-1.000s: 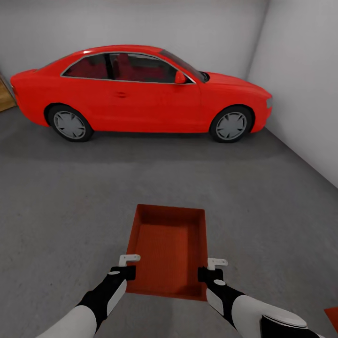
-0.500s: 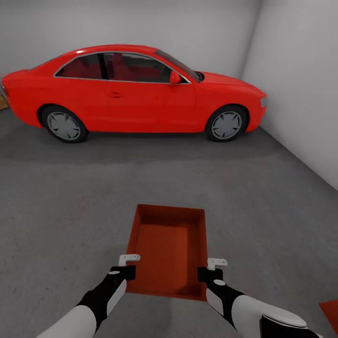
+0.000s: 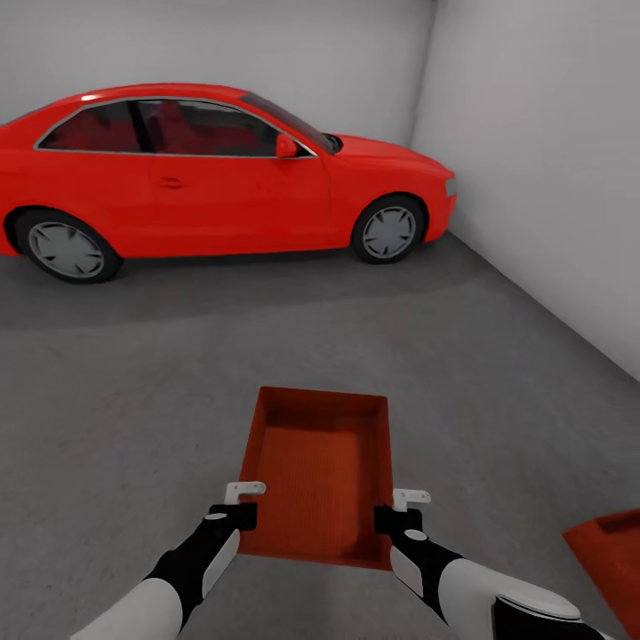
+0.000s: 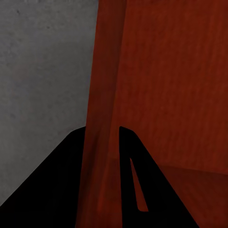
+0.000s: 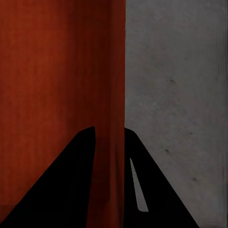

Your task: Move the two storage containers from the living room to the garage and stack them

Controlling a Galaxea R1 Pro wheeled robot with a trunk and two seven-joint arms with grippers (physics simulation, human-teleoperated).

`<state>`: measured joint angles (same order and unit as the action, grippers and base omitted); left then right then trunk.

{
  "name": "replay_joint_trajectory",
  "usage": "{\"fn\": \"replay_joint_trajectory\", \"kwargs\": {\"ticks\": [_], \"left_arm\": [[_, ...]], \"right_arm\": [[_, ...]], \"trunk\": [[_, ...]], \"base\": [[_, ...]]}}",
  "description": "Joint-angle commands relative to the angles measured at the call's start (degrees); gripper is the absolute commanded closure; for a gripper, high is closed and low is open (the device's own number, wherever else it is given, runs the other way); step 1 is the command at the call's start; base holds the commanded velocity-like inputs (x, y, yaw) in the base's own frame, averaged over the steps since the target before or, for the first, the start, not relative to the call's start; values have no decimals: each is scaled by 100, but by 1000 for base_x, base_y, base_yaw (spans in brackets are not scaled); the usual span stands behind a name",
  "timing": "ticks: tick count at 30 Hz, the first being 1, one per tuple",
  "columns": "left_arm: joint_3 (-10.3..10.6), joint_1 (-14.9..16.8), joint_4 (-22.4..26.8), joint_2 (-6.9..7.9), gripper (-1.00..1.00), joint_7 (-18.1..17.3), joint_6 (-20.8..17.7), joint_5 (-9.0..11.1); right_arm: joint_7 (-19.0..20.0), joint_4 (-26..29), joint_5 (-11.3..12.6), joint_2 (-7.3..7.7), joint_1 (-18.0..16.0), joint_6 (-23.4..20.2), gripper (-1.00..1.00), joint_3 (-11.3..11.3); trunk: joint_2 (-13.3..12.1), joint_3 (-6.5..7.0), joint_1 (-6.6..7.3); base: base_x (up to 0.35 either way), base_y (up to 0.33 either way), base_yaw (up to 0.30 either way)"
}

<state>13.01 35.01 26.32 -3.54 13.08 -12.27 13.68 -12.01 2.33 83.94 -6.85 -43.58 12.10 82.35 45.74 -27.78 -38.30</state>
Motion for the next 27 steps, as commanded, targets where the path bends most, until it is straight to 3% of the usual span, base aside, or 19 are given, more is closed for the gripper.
{"fn": "replay_joint_trajectory", "kwargs": {"ticks": [1,27], "left_arm": [[-69,6,250,231,100,81,67,-21],[-61,6,251,223,100,81,67,-22]], "right_arm": [[-12,-110,78,8,-1,3,100,141],[-12,-110,78,8,-1,3,100,141]], "trunk": [[5,-7,-1],[5,-7,-1]], "base": [[0,0,-276],[0,0,-264]]}}
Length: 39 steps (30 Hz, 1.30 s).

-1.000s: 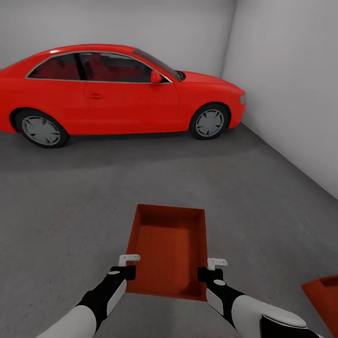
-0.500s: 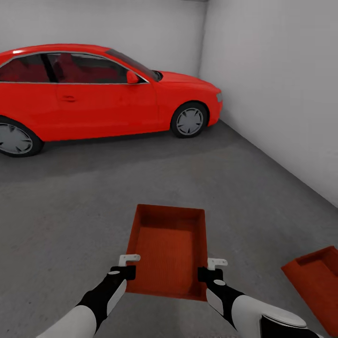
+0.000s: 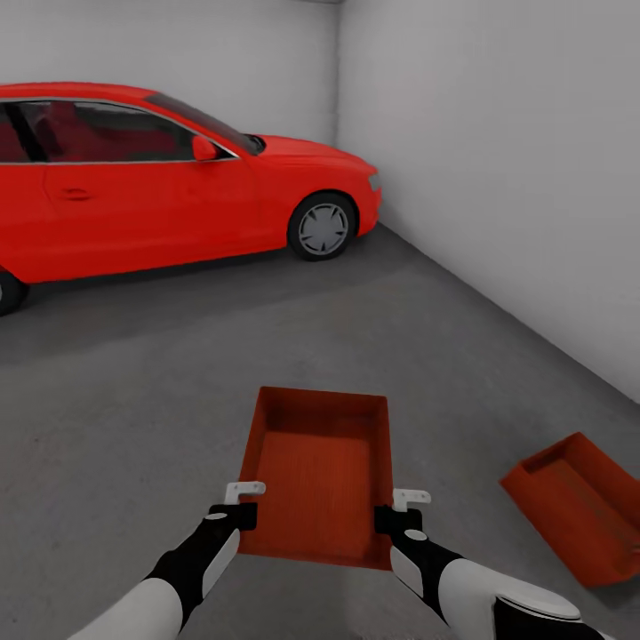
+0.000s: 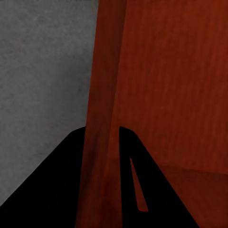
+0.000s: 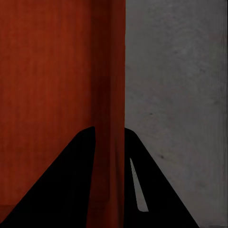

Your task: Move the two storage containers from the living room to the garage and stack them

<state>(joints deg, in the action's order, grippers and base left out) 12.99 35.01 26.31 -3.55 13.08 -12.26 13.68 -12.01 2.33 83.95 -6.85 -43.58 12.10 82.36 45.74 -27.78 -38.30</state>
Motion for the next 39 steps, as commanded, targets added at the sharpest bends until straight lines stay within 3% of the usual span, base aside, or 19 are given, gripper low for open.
{"fn": "replay_joint_trajectory", "kwargs": {"ticks": [1,39], "left_arm": [[-60,6,252,223,100,81,66,-22],[-60,6,243,223,100,72,75,-23]], "right_arm": [[-12,-110,78,8,-1,2,100,140],[-3,-110,81,9,-1,-6,100,135]], "trunk": [[5,-7,-1],[5,-7,-1]], "base": [[0,0,-263],[0,0,-263]]}}
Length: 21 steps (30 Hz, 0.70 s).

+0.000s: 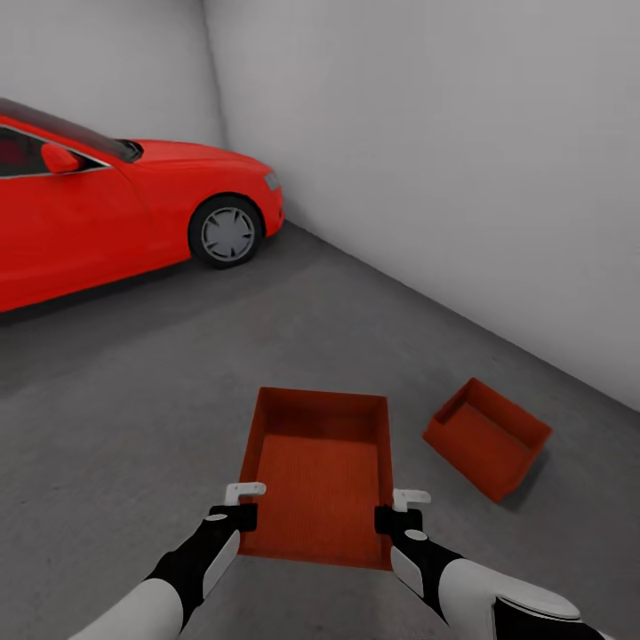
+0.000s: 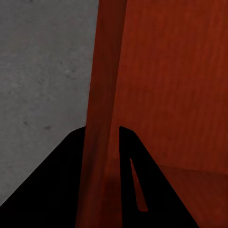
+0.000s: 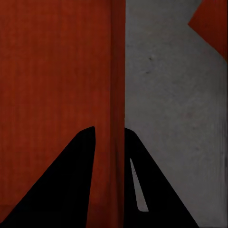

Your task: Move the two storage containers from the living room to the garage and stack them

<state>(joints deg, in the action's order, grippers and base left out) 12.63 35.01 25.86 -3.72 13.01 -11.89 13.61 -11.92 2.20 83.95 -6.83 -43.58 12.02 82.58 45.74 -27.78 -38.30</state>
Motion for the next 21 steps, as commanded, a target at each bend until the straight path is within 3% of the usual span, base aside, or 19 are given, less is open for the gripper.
{"fn": "replay_joint_trajectory", "kwargs": {"ticks": [1,21], "left_arm": [[-24,6,288,240,100,79,38,-15],[-24,6,290,240,100,79,35,-7]], "right_arm": [[-12,-97,81,9,-1,2,100,112],[-12,-97,86,15,-1,3,100,110]], "trunk": [[5,-7,-1],[5,-7,-1]], "base": [[0,0,-263],[0,0,-263]]}}
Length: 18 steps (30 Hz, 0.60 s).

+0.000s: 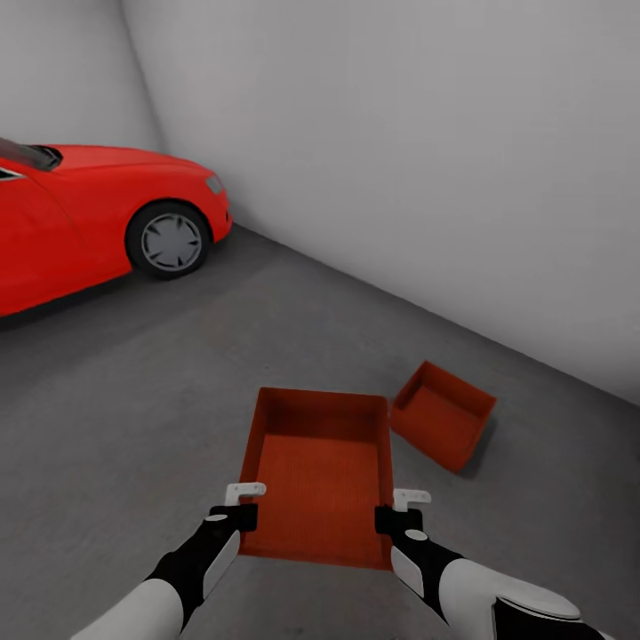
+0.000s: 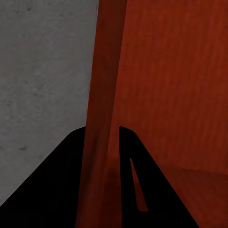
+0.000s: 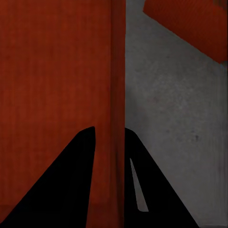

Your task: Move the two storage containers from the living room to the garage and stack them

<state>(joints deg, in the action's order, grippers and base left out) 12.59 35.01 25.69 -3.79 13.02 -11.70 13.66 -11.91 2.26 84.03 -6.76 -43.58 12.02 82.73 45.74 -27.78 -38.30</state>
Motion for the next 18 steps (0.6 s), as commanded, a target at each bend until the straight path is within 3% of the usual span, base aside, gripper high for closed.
{"fn": "replay_joint_trajectory", "kwargs": {"ticks": [1,5,10,18], "left_arm": [[-18,5,306,247,100,78,13,-13],[-19,5,305,247,100,74,9,-13],[-20,5,307,247,100,62,2,-13],[-20,5,305,247,100,78,3,-13]], "right_arm": [[-13,-102,79,8,-1,3,100,94],[-13,-102,79,8,-1,8,100,94],[-14,-102,79,8,-1,10,100,94],[-15,-102,79,8,-1,10,100,94]], "trunk": [[5,-7,-1],[5,-7,-1],[5,-7,-1],[5,-7,-1]], "base": [[0,0,-263],[0,0,-252],[33,0,-73],[276,0,-5]]}}
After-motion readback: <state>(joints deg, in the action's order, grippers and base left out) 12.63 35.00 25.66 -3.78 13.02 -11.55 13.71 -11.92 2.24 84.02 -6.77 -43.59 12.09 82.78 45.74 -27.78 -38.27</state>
